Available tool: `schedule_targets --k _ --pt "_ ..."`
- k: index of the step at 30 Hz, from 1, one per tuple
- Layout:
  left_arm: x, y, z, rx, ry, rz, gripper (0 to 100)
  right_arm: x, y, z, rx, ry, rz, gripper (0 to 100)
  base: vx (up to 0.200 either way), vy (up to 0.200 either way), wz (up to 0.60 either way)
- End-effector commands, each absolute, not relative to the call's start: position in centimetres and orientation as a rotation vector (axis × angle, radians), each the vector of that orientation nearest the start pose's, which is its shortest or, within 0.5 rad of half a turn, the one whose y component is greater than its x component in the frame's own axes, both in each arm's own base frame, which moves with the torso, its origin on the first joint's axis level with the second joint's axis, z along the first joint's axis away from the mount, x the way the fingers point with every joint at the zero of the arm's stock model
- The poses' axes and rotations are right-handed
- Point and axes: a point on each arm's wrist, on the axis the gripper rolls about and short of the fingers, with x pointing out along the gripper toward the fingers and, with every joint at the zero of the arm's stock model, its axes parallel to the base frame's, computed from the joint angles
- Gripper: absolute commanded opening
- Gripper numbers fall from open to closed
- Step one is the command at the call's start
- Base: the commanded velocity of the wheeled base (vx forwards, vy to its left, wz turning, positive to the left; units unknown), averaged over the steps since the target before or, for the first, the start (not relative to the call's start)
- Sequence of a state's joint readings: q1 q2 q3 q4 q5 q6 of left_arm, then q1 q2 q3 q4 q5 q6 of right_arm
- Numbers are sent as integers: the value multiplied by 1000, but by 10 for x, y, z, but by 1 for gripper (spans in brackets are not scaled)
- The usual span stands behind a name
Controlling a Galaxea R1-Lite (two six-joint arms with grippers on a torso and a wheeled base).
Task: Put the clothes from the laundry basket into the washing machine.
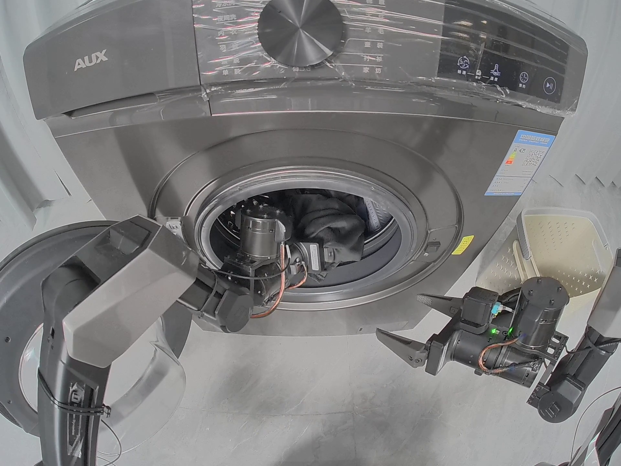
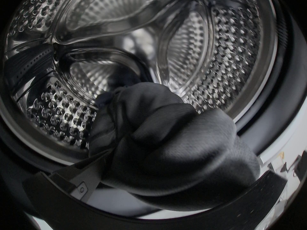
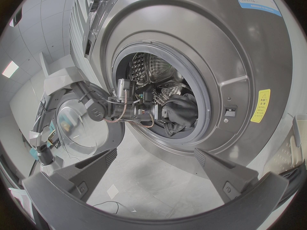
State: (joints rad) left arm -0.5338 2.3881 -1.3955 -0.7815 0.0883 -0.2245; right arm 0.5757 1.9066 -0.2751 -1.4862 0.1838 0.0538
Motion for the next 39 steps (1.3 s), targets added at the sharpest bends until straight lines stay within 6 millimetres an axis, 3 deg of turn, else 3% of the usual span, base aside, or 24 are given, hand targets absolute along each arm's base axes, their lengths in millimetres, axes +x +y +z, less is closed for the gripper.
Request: schedule_targets --k 1,8,13,27,28,36,39 --pt "373 -242 99 -99 286 -518 100 220 147 90 23 162 754 100 0 0 0" --pt "358 -248 110 -90 278 -604 100 220 147 92 24 156 754 100 0 0 0" --pt "372 -255 118 -117 210 -614 100 220 148 92 25 153 754 100 0 0 0" --pt "430 -262 48 -97 243 -513 100 221 149 90 23 159 757 100 0 0 0" --pt "432 -261 46 -95 244 -510 0 221 149 90 23 159 757 100 0 0 0" --pt "437 -257 49 -104 230 -497 0 222 150 91 24 156 760 100 0 0 0" --pt "456 -253 62 -137 147 -426 0 221 151 90 23 159 763 100 0 0 0"
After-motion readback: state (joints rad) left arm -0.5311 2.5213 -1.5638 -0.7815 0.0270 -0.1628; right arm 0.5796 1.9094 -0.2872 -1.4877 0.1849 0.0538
